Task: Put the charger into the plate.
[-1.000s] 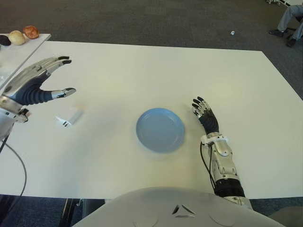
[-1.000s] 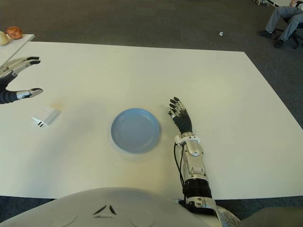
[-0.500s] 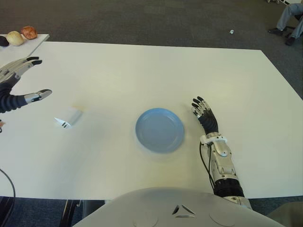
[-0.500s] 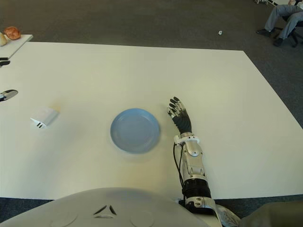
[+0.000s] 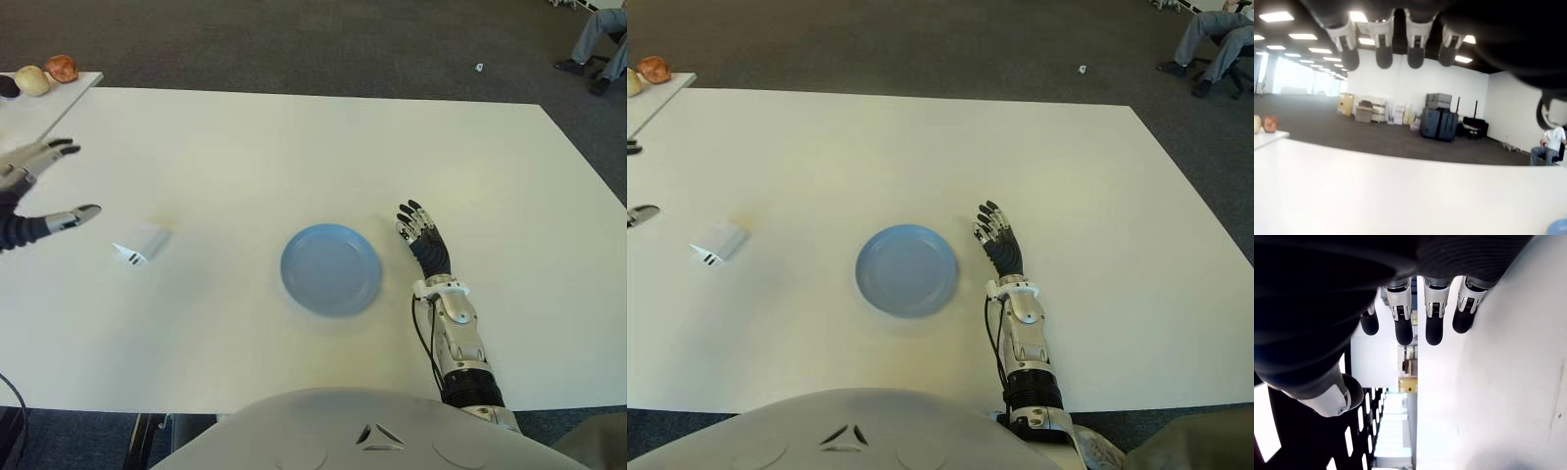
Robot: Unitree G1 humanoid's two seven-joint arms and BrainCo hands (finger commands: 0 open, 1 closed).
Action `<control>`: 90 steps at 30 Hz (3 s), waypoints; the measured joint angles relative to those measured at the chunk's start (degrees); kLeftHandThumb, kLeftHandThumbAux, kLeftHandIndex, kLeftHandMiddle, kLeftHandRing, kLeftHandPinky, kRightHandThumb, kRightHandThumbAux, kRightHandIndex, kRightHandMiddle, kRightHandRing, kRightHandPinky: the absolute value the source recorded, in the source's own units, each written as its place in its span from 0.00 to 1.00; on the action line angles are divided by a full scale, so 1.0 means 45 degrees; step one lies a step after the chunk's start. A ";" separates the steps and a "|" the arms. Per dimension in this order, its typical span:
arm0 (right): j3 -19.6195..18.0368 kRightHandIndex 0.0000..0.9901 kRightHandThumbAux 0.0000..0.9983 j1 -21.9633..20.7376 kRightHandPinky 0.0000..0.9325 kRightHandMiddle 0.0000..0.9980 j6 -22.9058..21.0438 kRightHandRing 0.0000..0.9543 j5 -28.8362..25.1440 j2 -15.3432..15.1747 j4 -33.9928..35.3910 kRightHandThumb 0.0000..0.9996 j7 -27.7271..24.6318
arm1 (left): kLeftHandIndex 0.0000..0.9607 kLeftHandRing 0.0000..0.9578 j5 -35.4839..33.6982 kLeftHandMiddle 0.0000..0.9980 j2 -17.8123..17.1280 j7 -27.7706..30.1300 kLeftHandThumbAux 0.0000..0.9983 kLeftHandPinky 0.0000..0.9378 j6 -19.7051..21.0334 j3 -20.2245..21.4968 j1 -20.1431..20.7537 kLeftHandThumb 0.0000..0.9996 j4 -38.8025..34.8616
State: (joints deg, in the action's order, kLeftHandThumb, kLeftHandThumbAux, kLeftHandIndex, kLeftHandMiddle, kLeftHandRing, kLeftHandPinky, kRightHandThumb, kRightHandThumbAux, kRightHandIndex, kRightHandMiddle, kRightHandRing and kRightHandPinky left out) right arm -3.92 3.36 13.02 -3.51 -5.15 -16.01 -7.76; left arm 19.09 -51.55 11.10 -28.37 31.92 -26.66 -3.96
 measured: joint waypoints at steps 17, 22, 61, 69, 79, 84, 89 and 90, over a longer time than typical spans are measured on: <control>0.0006 0.01 0.61 -0.0036 0.05 0.14 -0.0240 0.11 -0.0014 -0.0091 0.0178 0.00 0.0019 | 0.00 0.00 0.0401 0.00 0.1743 0.0426 0.27 0.04 0.0390 -0.1514 -0.0625 0.23 -0.1421; 0.0005 0.02 0.61 -0.0030 0.04 0.14 -0.0266 0.12 -0.0015 -0.0098 0.0240 0.00 0.0024 | 0.00 0.03 0.0705 0.02 0.1885 0.0417 0.32 0.10 0.0564 -0.1743 -0.0532 0.22 -0.1541; -0.0297 0.01 0.62 0.0296 0.05 0.15 -0.0435 0.12 -0.0251 -0.0222 0.1078 0.00 -0.0338 | 0.00 0.00 0.1786 0.00 0.2406 -0.2316 0.55 0.03 0.2882 -0.5611 0.3354 0.08 0.4996; -0.0357 0.01 0.62 0.0389 0.05 0.16 -0.0622 0.12 -0.0282 -0.0244 0.1267 0.00 -0.0416 | 0.00 0.00 0.1335 0.00 0.2406 -0.2249 0.53 0.03 0.3394 -0.5623 0.3274 0.08 0.4812; -0.0403 0.02 0.62 0.0589 0.06 0.16 -0.0697 0.13 -0.0288 -0.0313 0.1541 0.00 -0.0502 | 0.00 0.00 0.0877 0.00 0.2431 -0.2248 0.52 0.03 0.3527 -0.5684 0.3282 0.08 0.4776; -0.0415 0.02 0.62 0.0640 0.06 0.15 -0.0756 0.12 -0.0292 -0.0341 0.1663 0.00 -0.0520 | 0.00 0.00 0.0691 0.00 0.2458 -0.2235 0.52 0.01 0.3604 -0.5696 0.3282 0.07 0.4735; -0.0436 0.02 0.62 0.0678 0.07 0.16 -0.0759 0.13 -0.0297 -0.0365 0.1718 0.00 -0.0527 | 0.00 0.00 0.0565 0.00 0.2482 -0.2200 0.51 0.02 0.3759 -0.5719 0.3277 0.08 0.4610; -0.0440 0.02 0.62 0.0682 0.07 0.16 -0.0759 0.13 -0.0297 -0.0365 0.1718 0.00 -0.0527 | 0.00 0.00 0.0557 0.00 0.2487 -0.2200 0.51 0.02 0.3798 -0.5727 0.3277 0.08 0.4595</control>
State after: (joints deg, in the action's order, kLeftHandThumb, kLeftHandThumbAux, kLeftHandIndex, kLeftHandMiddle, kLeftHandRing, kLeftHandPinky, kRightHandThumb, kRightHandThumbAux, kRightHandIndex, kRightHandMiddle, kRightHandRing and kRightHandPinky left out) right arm -5.90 6.43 9.60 -4.85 -6.79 -8.28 -10.13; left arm 21.59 -40.36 1.20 -11.28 6.15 -11.91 16.72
